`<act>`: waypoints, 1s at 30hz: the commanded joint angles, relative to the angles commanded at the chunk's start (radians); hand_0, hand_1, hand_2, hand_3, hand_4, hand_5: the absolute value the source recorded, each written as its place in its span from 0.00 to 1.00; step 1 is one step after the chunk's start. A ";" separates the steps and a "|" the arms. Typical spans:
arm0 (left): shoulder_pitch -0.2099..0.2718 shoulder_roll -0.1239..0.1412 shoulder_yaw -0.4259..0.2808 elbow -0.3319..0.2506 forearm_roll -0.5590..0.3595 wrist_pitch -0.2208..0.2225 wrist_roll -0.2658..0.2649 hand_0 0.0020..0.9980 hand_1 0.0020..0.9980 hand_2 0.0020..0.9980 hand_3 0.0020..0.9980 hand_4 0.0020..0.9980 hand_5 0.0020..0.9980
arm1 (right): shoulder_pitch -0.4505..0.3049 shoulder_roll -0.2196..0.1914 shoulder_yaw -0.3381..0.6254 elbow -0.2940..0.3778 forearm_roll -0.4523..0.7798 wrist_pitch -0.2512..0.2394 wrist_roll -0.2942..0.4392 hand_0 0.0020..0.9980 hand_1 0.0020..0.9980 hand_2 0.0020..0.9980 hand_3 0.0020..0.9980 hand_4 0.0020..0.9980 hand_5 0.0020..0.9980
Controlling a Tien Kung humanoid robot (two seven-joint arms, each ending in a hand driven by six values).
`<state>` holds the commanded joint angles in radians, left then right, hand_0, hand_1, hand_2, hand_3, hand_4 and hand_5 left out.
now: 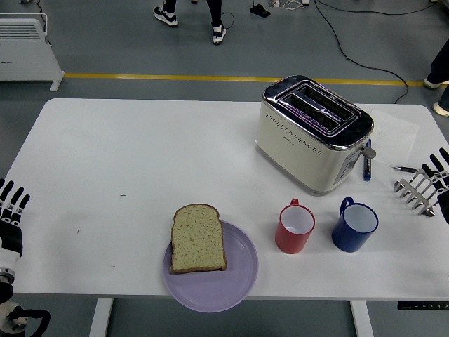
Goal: Push plate across desktop,pick up the break from the machine,place the break in the plate
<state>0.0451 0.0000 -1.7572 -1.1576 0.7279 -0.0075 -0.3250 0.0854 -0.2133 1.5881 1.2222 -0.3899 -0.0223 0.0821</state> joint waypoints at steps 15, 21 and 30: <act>-0.008 0.000 -0.017 -0.004 0.012 0.008 0.021 0.76 0.76 0.79 0.71 0.56 1.00 | 0.007 0.003 0.000 -0.003 -0.008 -0.004 -0.006 0.77 0.73 0.75 0.73 0.52 0.53; -0.009 0.000 -0.044 -0.020 0.037 -0.022 0.070 0.77 0.76 0.80 0.72 0.56 1.00 | 0.011 0.006 0.003 -0.001 -0.007 -0.006 -0.003 0.77 0.74 0.75 0.72 0.52 0.53; -0.010 0.000 -0.084 -0.048 0.036 -0.106 0.163 0.78 0.78 0.82 0.73 0.56 1.00 | 0.014 0.007 0.012 -0.001 -0.008 -0.004 -0.002 0.78 0.74 0.75 0.72 0.52 0.53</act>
<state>0.0354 0.0000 -1.8412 -1.2058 0.7637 -0.1133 -0.1618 0.0998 -0.2065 1.5997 1.2208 -0.3983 -0.0260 0.0802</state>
